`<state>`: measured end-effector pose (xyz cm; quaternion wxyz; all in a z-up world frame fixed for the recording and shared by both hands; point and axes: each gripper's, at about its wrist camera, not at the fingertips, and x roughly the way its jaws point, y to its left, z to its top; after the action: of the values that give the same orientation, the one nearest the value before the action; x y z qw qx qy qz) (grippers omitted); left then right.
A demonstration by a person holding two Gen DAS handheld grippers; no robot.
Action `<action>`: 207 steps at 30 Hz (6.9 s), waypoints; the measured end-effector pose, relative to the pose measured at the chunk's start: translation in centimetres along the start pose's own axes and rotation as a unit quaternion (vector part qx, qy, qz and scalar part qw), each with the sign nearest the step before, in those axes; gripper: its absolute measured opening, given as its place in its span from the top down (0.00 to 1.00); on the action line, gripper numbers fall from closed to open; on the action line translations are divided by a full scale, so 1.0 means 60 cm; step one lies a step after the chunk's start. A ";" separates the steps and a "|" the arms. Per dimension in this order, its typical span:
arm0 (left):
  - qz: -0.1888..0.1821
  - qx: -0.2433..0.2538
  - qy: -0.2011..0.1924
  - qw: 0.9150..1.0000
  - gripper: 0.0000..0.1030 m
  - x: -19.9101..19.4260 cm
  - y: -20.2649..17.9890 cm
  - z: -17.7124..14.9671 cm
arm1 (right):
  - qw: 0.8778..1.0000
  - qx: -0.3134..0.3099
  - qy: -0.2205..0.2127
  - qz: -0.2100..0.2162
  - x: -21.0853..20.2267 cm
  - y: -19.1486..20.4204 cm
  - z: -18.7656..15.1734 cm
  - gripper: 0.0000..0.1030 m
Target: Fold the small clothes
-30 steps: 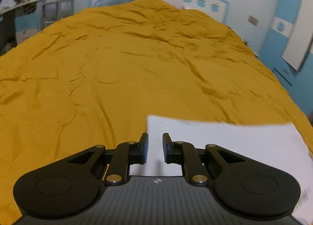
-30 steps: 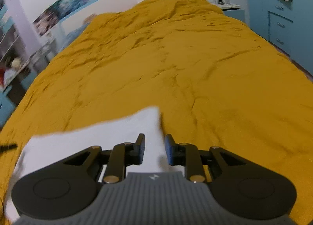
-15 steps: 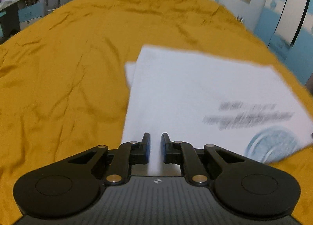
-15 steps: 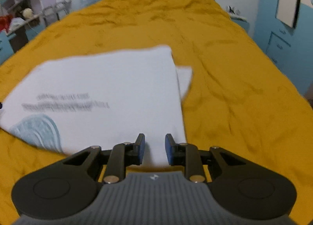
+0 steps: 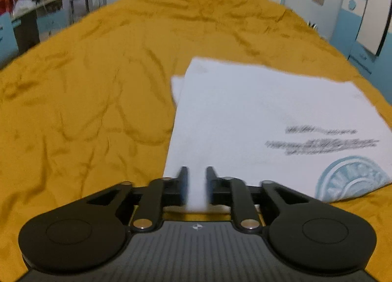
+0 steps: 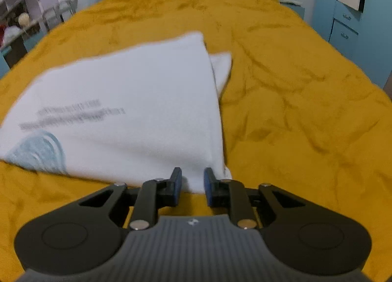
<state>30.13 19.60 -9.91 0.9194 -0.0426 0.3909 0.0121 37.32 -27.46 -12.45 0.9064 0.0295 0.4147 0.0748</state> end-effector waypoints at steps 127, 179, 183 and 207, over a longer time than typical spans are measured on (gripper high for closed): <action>-0.214 -0.351 -0.054 0.910 0.88 -0.005 0.152 0.079 | 0.984 -0.175 0.005 0.038 0.088 0.455 -0.016 0.65; -0.184 -0.433 0.043 0.882 0.64 0.083 0.189 -0.076 | 0.889 0.345 0.134 0.268 0.183 0.249 -0.041 0.68; -0.174 -0.416 0.019 0.892 0.80 0.058 0.179 -0.063 | 0.888 0.345 0.124 0.279 0.174 0.246 -0.034 0.86; -0.118 -0.282 0.123 0.944 0.61 -0.022 0.126 -0.059 | 0.944 0.213 0.164 0.191 0.087 0.243 -0.013 0.78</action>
<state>26.24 26.86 -11.94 0.8093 -0.3472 0.4737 0.0085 38.45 -12.21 -15.19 0.7672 0.2878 0.5505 0.1602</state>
